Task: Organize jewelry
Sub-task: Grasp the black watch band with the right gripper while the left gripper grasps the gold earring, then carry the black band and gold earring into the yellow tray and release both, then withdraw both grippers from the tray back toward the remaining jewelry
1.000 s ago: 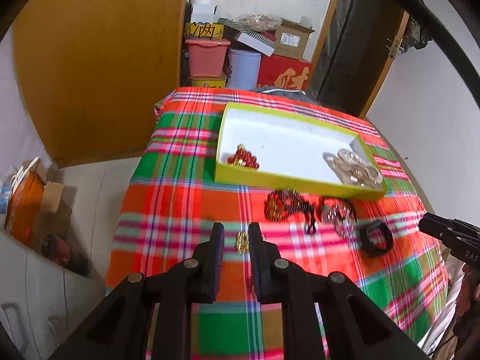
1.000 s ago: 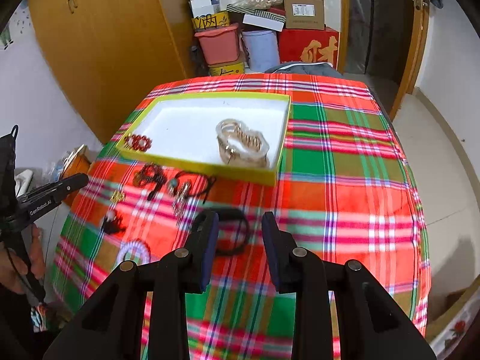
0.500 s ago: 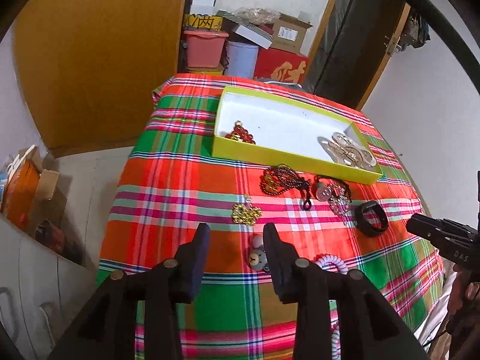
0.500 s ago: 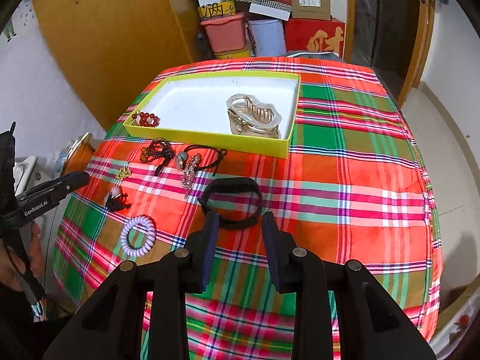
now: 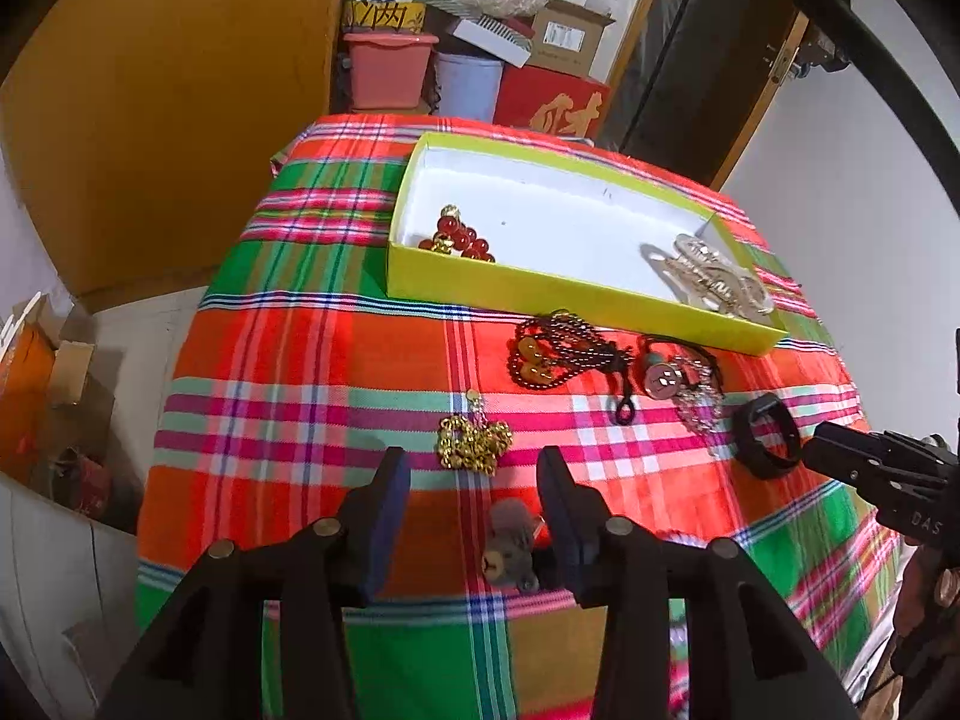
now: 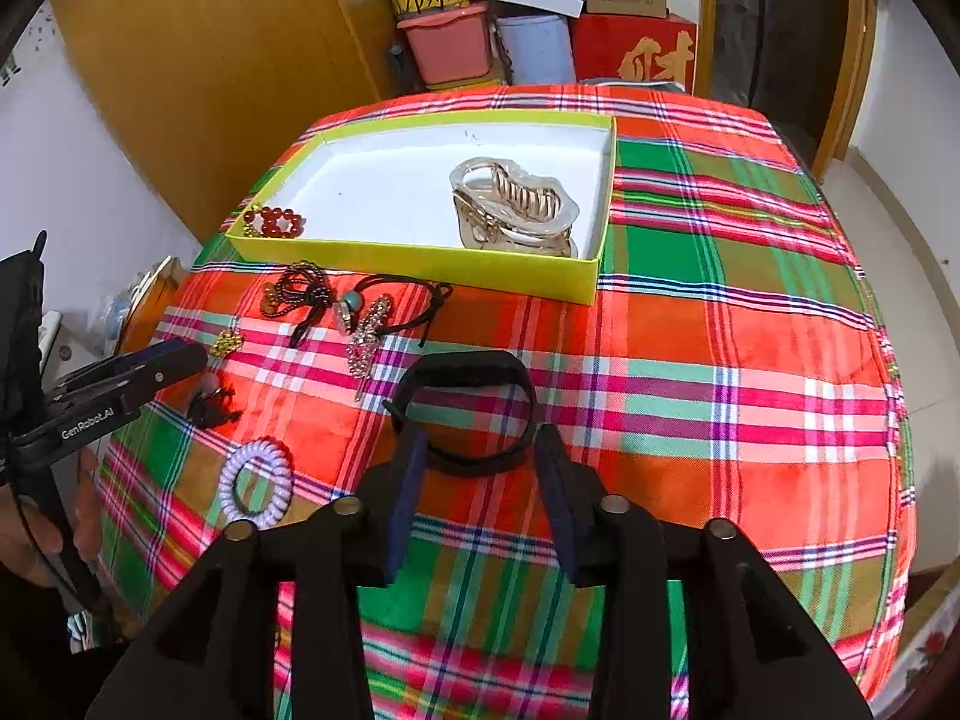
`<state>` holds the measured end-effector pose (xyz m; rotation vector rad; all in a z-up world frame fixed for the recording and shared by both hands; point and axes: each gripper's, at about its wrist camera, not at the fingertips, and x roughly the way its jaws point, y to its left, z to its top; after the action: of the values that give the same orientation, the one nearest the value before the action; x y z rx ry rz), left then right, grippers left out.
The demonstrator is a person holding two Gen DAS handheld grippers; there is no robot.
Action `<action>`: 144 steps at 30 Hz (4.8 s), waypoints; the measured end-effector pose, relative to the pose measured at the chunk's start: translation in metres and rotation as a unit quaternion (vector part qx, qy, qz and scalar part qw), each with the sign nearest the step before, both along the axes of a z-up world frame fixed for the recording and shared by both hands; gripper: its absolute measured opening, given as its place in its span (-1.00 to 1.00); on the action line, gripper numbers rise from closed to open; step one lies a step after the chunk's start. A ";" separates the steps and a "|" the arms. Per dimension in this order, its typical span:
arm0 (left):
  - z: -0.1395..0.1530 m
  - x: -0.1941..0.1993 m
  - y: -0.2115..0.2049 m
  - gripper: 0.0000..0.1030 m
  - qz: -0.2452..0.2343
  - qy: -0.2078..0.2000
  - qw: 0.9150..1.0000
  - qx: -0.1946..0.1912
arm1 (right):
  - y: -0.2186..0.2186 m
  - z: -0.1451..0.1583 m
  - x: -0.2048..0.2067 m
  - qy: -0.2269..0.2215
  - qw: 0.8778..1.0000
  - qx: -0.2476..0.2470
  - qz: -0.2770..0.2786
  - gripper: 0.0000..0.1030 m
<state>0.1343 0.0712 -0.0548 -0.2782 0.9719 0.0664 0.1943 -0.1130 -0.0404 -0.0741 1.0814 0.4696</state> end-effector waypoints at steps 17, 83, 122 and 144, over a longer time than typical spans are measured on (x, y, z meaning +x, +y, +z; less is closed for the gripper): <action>-0.009 0.016 -0.007 -0.70 -0.005 -0.003 0.999 0.032 | 0.022 -0.003 0.008 -0.001 0.999 0.004 0.034 -0.23; 0.090 0.112 0.014 -0.91 -0.055 -0.095 0.994 -0.025 | 0.045 0.061 0.096 -0.097 0.992 -0.001 0.075 -0.82; 0.031 0.144 0.040 -0.61 -0.016 -0.040 0.999 -0.004 | 0.041 0.021 0.156 -0.048 0.998 -0.007 0.044 -0.45; 0.062 0.007 0.008 -0.61 -0.006 -0.060 0.998 -0.009 | 0.023 0.052 0.006 -0.095 0.994 -0.002 0.058 -0.45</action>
<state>0.1411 0.0788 0.0077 -0.2892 0.8556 0.0307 0.2005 -0.0898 0.0117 -0.1831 0.8949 0.5536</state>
